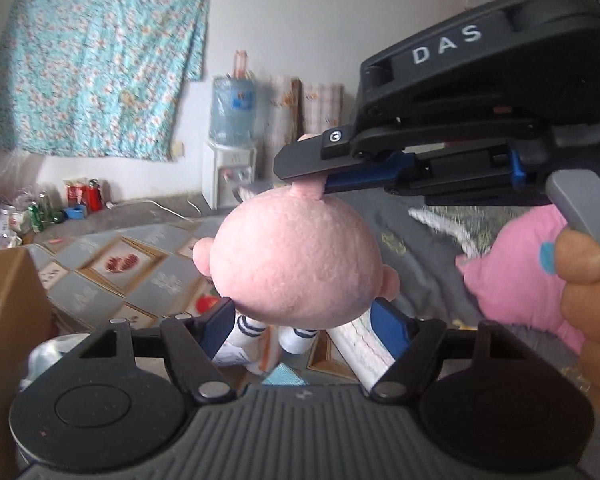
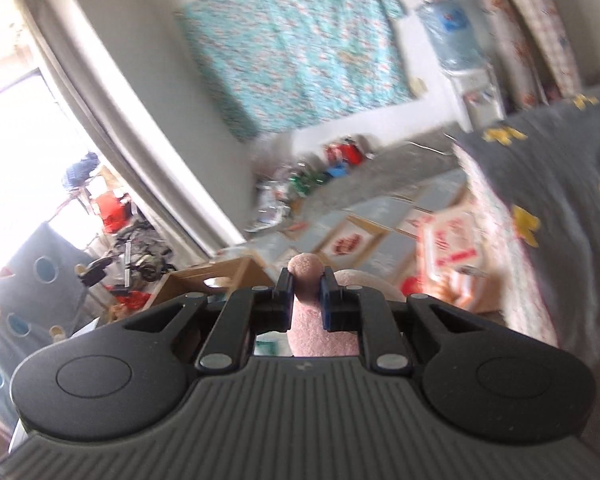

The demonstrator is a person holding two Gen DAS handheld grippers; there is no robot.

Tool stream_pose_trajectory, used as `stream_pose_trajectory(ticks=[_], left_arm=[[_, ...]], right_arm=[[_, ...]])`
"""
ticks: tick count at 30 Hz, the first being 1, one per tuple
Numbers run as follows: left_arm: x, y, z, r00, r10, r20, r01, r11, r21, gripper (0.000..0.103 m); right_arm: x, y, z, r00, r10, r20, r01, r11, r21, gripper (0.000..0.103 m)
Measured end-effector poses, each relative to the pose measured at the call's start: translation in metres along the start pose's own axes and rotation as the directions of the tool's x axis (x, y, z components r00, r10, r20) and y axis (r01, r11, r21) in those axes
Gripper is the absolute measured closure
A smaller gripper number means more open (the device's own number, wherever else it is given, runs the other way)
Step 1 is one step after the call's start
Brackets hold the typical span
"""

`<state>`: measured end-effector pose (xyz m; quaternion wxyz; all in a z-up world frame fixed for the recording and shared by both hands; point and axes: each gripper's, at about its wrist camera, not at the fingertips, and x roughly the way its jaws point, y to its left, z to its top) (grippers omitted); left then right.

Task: Organize soft objects
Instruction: 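Carry the pink plush toy by its ear with the right tool to the box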

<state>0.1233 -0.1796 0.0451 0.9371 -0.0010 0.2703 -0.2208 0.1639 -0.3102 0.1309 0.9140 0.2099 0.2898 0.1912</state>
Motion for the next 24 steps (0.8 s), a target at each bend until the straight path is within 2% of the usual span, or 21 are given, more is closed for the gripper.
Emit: stream_pose_trajectory(ticks=[7,11,17,20,24], left_arm=[[-0.055,0.016,0.003,0.996,0.06,0.072,-0.055,0.996,-0.073,0.027],[-0.088,0.038,0.002,0.988,0.114,0.104,-0.1,0.987,-0.126,0.027],[-0.14,0.081,-0.01,0.961,0.238,0.139,-0.211,0.959,-0.188,0.027],[-0.158,0.104,-0.017,0.943,0.303,0.137,-0.269,0.937,-0.221,0.027],[-0.172,0.135,-0.026,0.923,0.368,0.112,-0.326,0.902,-0.283,0.027]], right_arm=[[-0.023,0.069,-0.004,0.993,0.119,-0.012,-0.12,0.991,-0.062,0.091],[-0.021,0.107,-0.004,0.975,0.213,-0.058,-0.217,0.973,-0.075,0.091],[0.01,0.167,-0.008,0.927,0.336,-0.167,-0.348,0.936,-0.051,0.091],[0.035,0.197,-0.014,0.902,0.369,-0.226,-0.385,0.922,-0.03,0.091],[0.077,0.23,-0.027,0.855,0.406,-0.323,-0.423,0.906,0.021,0.091]])
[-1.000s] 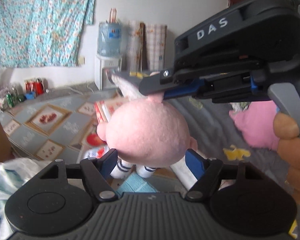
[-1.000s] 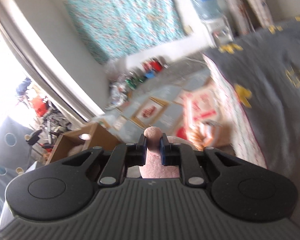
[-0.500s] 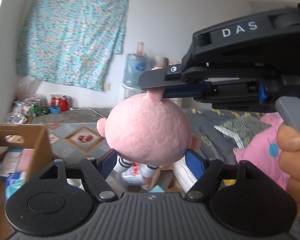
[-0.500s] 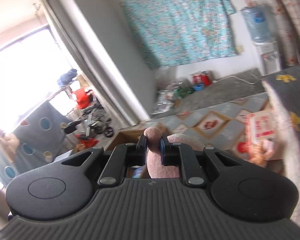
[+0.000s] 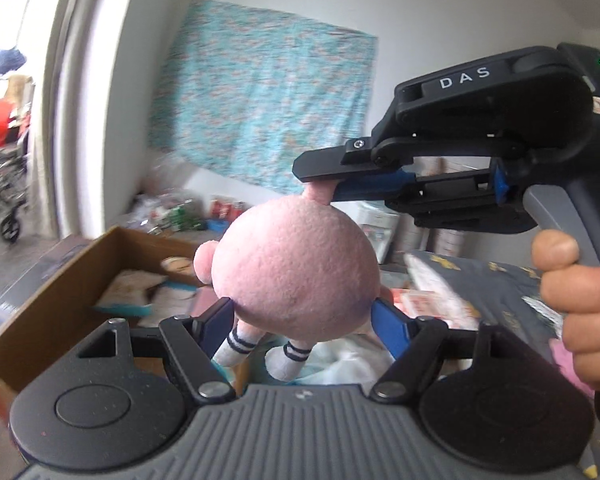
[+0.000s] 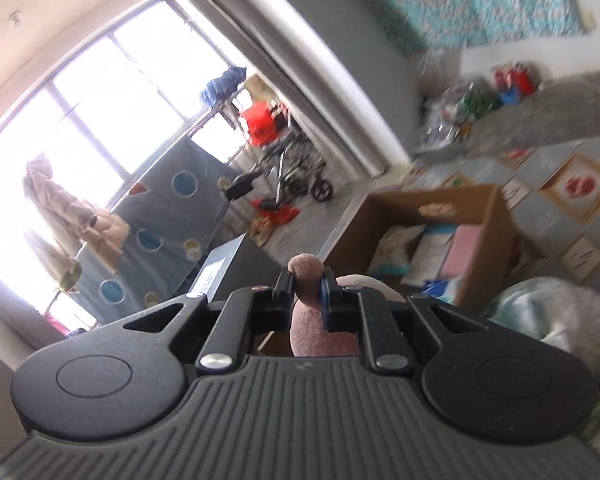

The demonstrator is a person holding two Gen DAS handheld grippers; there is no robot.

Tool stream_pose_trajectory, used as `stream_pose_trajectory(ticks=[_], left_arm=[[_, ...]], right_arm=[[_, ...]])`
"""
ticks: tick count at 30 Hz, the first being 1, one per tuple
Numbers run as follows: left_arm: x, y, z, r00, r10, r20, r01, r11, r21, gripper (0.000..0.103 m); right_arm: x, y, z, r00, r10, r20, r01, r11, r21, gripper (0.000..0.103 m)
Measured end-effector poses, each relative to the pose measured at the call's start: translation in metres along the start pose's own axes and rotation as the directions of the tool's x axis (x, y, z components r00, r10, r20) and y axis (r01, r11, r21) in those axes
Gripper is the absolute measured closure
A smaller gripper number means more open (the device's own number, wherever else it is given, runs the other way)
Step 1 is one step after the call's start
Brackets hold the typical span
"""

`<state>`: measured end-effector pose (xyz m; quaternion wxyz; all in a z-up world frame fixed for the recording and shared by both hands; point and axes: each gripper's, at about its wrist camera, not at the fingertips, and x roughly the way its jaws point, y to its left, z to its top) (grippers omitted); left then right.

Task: Organize soft objects
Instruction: 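Carry the pink plush toy by its ear with the right tool to the box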

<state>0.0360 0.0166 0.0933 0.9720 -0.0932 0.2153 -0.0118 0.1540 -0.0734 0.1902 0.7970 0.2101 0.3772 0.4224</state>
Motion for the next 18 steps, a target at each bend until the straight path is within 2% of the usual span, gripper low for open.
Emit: stream_pose_trajectory(ticks=[4,10,14,18], left_arm=[[0.004,0.036,-0.005,0.998,0.064,-0.018,-0.064,0.996,-0.056,0.027],[0.024,0.087,-0.01,0.988,0.139,-0.064,-0.146,0.982,-0.119,0.027],[0.038,0.122,-0.011,0.977,0.186,-0.106,-0.201,0.969,-0.146,0.027],[0.05,0.149,-0.011,0.965,0.22,-0.142,-0.242,0.956,-0.167,0.027]], right_arm=[[0.057,-0.002,0.004,0.994,0.016,-0.107,-0.013,0.999,0.033,0.091],[0.14,-0.015,0.009,0.971,0.0,-0.239,0.018,0.997,0.073,0.091],[0.191,-0.022,0.018,0.955,-0.01,-0.297,0.025,0.999,0.048,0.091],[0.247,-0.028,0.032,0.932,-0.006,-0.362,-0.006,1.0,-0.03,0.09]])
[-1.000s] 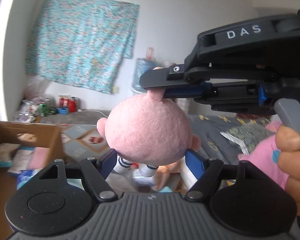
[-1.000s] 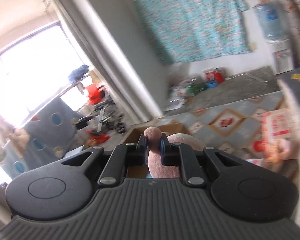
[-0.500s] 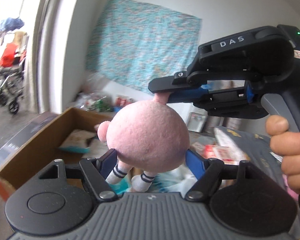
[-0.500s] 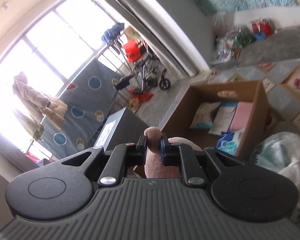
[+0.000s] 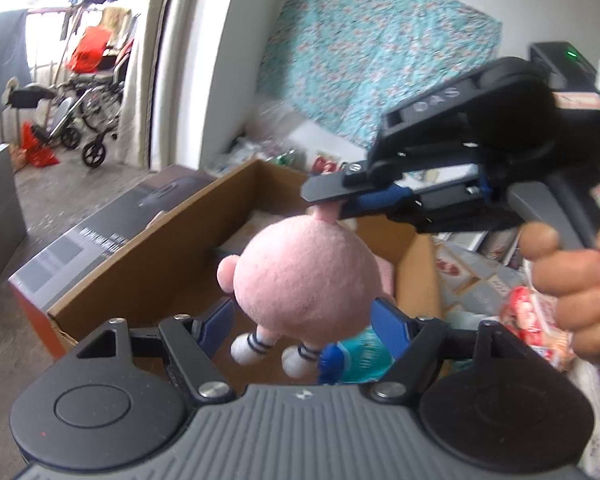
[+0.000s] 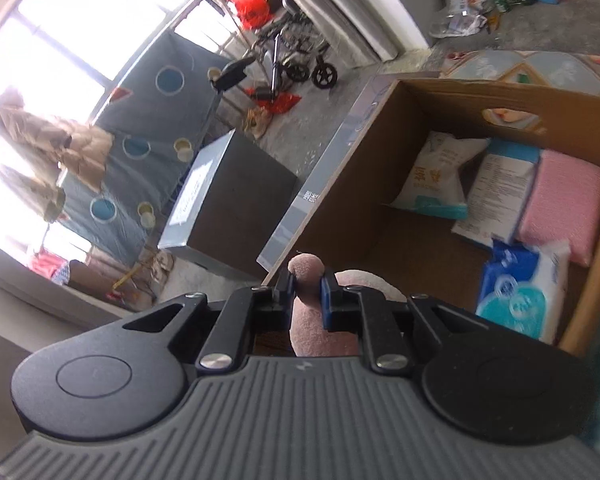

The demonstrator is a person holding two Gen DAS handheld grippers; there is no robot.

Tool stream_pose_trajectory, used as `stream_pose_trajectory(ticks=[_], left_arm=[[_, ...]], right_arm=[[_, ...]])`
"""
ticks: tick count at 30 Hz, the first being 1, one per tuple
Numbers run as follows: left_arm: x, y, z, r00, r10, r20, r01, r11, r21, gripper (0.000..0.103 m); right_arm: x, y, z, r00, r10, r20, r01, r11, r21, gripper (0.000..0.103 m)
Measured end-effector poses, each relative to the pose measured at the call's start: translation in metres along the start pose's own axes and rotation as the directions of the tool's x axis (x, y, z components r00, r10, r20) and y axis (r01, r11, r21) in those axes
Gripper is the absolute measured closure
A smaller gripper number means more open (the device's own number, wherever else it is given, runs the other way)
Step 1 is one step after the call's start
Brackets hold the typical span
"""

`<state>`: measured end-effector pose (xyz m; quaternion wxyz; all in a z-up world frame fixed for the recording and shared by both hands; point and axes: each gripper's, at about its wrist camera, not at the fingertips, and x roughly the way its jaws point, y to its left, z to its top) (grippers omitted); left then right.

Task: Organize soft objects
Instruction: 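Carry the pink plush toy by its ear with the right tool to the box, then lower the plush toy into the box beside the blue wipes pack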

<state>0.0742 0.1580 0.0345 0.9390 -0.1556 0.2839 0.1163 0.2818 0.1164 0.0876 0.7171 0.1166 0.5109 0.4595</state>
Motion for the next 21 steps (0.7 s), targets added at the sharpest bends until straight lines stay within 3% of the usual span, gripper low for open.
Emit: stream_pose_trajectory(ticks=[5,8,10,14,21], left_arm=[[0.01,0.013,0.0,0.999,0.031,-0.023,-0.031,0.999,-0.011,0.027],[0.014,0.017,-0.001,0.999,0.041,-0.035,-0.042,0.999,-0.008,0.027],[0.018,0.018,-0.002,0.998,0.041,-0.049,-0.042,0.999,-0.005,0.027],[0.021,0.019,-0.006,0.997,0.033,-0.063,-0.033,0.999,-0.004,0.027],[0.023,0.018,-0.009,0.996,0.009,-0.085,-0.005,0.999,0.046,0.027]], right_arm=[[0.046,-0.009,0.034,0.999,-0.048,-0.022,0.047,0.998,-0.032,0.09],[0.061,-0.017,0.04,0.996,-0.088,-0.036,0.085,0.994,-0.066,0.089],[0.069,-0.028,0.034,0.992,-0.089,-0.09,0.082,0.993,-0.084,0.088],[0.072,-0.045,0.015,0.965,-0.177,-0.195,0.148,0.977,-0.153,0.087],[0.054,-0.05,-0.002,0.918,-0.288,-0.272,0.207,0.934,-0.291,0.085]])
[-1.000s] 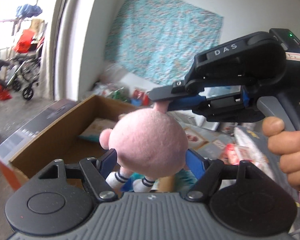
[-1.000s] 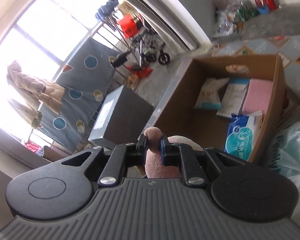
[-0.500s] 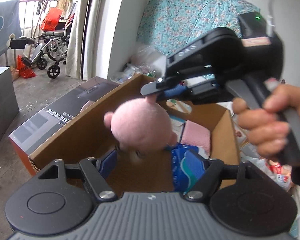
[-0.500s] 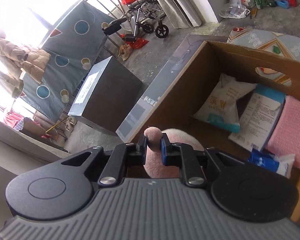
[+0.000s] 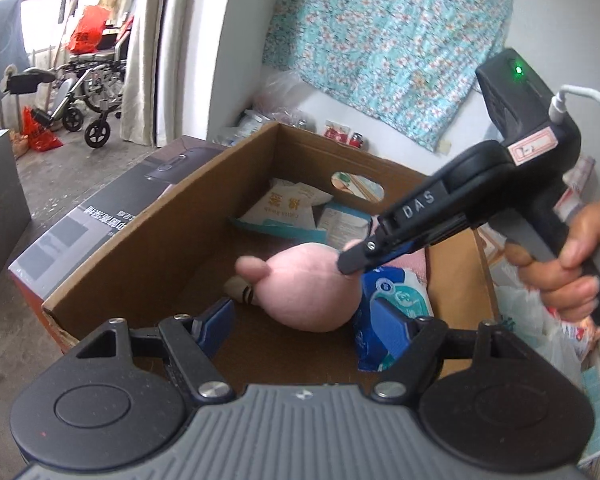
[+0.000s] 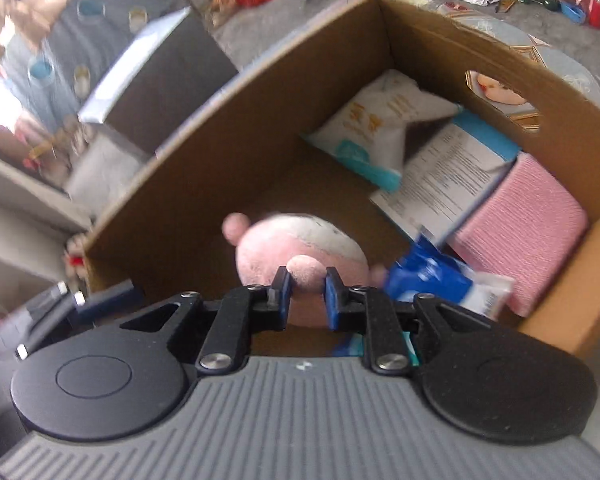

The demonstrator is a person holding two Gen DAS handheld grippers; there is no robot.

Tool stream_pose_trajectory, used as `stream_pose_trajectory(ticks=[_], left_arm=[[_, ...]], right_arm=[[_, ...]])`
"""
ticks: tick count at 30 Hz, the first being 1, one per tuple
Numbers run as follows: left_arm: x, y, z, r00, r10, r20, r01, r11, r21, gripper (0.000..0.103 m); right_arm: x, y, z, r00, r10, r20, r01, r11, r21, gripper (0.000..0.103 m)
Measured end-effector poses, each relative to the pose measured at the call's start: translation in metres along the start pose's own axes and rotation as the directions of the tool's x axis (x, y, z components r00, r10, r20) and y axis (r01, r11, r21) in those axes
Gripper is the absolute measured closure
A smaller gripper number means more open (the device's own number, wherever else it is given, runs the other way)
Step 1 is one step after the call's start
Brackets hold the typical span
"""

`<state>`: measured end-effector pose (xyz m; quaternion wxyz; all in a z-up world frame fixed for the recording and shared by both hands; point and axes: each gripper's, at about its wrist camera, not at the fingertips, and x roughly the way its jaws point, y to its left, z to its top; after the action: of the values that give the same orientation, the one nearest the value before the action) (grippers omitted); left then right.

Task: Organize soft objects
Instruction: 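Lower the plush toy into the box beside the blue wipes pack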

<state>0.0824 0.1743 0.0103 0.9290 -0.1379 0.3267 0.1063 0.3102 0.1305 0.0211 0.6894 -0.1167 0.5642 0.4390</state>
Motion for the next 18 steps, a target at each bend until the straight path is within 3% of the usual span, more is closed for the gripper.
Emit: stream_pose_trajectory(ticks=[3,9,11,15,18], left_arm=[[0.004,-0.004,0.0,1.0,-0.01,-0.008,0.01,0.999,0.049,0.027],[0.014,-0.013,-0.004,0.999,-0.026,-0.039,0.03,0.992,0.119,0.027],[0.018,-0.016,-0.006,0.998,-0.025,-0.053,0.032,0.991,0.131,0.027],[0.027,-0.015,-0.003,0.997,-0.014,-0.079,0.023,0.993,0.119,0.028],[0.031,-0.012,0.001,0.997,-0.011,-0.078,0.02,0.993,0.116,0.029]], right_arm=[[-0.002,0.001,-0.005,0.999,-0.006,-0.04,0.005,1.0,-0.03,0.085],[-0.002,-0.001,-0.011,0.999,-0.046,-0.009,0.046,0.999,-0.012,0.079],[-0.001,-0.008,-0.01,1.0,-0.028,-0.008,0.029,0.998,0.047,0.071],[0.006,-0.029,-0.006,0.999,0.052,-0.002,-0.05,0.972,0.231,0.048],[0.013,-0.044,-0.006,0.991,0.135,0.013,-0.131,0.926,0.353,0.047]])
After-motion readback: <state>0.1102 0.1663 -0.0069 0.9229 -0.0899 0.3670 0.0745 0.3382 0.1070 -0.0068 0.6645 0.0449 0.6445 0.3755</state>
